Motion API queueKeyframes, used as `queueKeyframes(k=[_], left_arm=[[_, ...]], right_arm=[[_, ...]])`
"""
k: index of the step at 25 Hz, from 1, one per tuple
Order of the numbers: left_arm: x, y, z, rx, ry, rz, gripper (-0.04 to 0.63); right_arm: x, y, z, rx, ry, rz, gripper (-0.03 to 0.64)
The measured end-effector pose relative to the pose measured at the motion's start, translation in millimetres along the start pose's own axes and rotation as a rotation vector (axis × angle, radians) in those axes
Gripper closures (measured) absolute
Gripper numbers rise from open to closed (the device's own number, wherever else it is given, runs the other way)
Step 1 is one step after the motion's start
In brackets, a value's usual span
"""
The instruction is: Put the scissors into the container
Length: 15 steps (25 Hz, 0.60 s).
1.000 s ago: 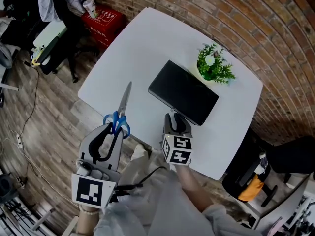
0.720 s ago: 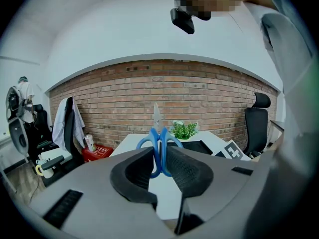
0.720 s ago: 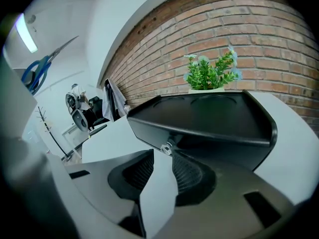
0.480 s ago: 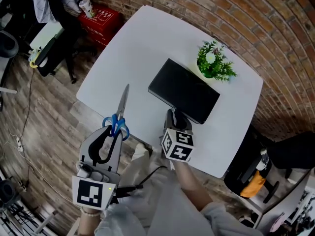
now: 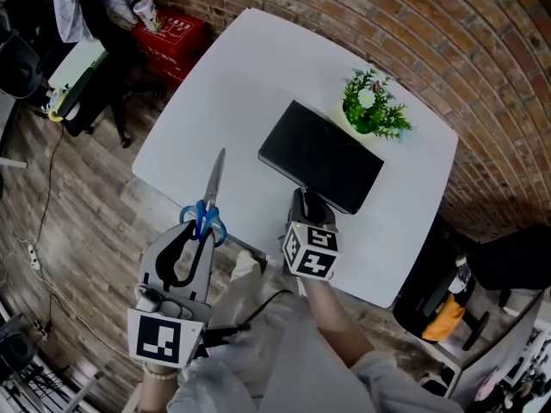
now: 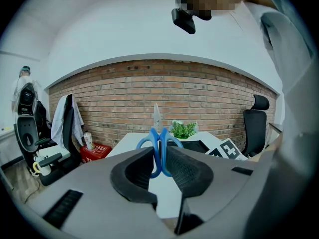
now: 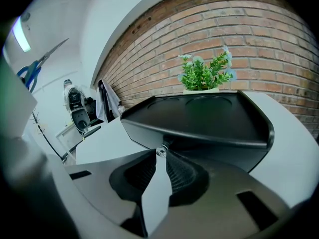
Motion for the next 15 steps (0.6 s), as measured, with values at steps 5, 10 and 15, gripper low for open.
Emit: queueKeyframes(k=[5, 10, 15], left_arm=[[2.6, 1.1, 0.4, -0.001, 0.005, 0.002, 0.501], [7.7, 4.0, -0.2, -0.002, 0.012, 0.002, 0.500], [14.9, 7.2, -0.2, -0.003, 0.022, 0.013, 0.501]], right_arm=[[1.6, 1.3, -1.0, -0.011, 0.010, 0.002, 0.532], [9.1, 10.4, -8.0, -0.009, 0.005, -0.006, 0.532], [21.7, 26.1, -21.2, -0.006, -0.015, -0.023, 0.532]])
Point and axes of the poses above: the fingertips, and each gripper's own axes: x backward along the fingers, z to its right, y out of its underside, the point moved 6 cm from there along x, backward along the fingers, and after that the axes turned 3 degrees about -x, right-handed, at the moved point
